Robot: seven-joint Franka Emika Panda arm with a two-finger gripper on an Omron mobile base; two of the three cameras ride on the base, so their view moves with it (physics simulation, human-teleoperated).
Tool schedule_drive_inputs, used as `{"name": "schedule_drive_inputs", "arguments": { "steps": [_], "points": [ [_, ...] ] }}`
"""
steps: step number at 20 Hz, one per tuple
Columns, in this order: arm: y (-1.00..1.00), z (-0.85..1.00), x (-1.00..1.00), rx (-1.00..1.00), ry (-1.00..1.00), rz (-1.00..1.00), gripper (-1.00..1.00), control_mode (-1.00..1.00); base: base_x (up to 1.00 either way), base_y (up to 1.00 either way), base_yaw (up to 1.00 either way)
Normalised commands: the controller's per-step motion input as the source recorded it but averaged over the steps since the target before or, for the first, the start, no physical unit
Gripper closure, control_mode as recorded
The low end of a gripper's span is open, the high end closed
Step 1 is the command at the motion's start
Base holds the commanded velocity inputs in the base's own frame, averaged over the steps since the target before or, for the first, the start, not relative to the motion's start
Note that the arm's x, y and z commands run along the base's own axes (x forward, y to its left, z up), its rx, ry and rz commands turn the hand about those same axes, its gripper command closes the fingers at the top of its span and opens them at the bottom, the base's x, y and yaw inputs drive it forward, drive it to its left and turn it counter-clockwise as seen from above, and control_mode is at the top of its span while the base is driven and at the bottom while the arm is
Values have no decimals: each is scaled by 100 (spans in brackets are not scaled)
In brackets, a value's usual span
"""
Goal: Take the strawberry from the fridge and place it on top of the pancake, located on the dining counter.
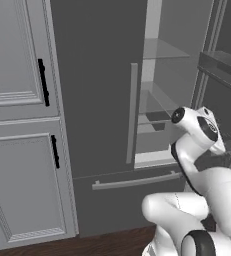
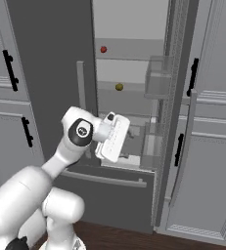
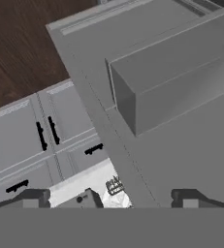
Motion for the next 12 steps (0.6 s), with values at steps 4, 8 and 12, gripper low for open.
{"name": "schedule_drive_inputs", "arguments": {
  "steps": [4, 8, 12],
  "points": [
    [100, 5, -4, 28, -37, -8, -100, -100, 0, 0, 0],
    [100, 6, 0, 40, -47, -25, -100, -100, 0, 0, 0],
    [100, 1, 1, 56, -41, -13, -100, -100, 0, 0, 0]
  ]
}}
